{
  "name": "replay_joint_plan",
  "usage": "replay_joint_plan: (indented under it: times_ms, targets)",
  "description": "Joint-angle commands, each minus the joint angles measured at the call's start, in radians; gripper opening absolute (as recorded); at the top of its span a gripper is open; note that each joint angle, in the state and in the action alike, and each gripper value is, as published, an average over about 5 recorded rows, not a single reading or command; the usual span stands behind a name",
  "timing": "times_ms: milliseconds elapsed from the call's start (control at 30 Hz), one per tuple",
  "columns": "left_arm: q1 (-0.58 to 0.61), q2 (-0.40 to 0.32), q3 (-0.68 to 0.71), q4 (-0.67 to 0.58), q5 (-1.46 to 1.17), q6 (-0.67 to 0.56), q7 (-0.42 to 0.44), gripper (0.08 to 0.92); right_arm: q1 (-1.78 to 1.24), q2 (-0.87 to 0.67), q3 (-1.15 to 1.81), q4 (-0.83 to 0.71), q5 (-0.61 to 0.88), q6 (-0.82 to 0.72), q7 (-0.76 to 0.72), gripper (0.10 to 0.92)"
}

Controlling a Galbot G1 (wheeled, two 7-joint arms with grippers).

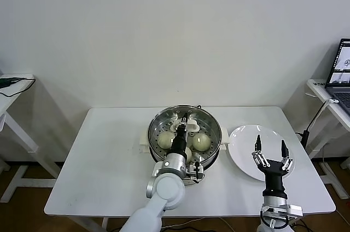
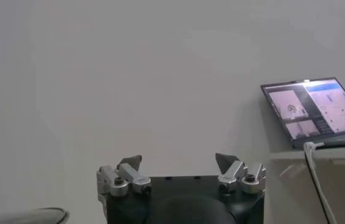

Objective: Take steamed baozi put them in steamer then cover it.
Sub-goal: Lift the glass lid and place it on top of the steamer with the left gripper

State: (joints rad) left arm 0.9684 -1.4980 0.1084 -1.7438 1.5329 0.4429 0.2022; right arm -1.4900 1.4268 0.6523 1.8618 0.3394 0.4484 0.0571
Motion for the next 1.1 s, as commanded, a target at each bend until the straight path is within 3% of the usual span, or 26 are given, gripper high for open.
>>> replay_joint_plan:
  times_ms: [33, 433, 800, 1100]
  targets:
    - [0.002, -0.003, -0.001, 0.004, 0.003, -0.003, 0.0, 0.191, 0.002, -0.001, 0.001, -0.002, 0.0, 0.001, -0.001, 0.823]
    - [0.033, 0.016, -0.006, -0.04, 0.029, -0.027, -0.001, 0.225, 0.007, -0.003, 0.002, -0.013, 0.0, 0.006, -0.001, 0.823]
    - [0.151, 0.111, 0.009, -0.264, 0.004, -0.023, -0.029, 0.534, 0.021, -0.008, -0.002, -0.038, 0.0, 0.01, -0.002, 0.823]
    - [0.352, 0.207, -0.081, -0.517, -0.159, -0.043, -0.166, 0.784, 0.035, -0.016, -0.007, -0.054, 0.001, 0.007, -0.002, 0.823]
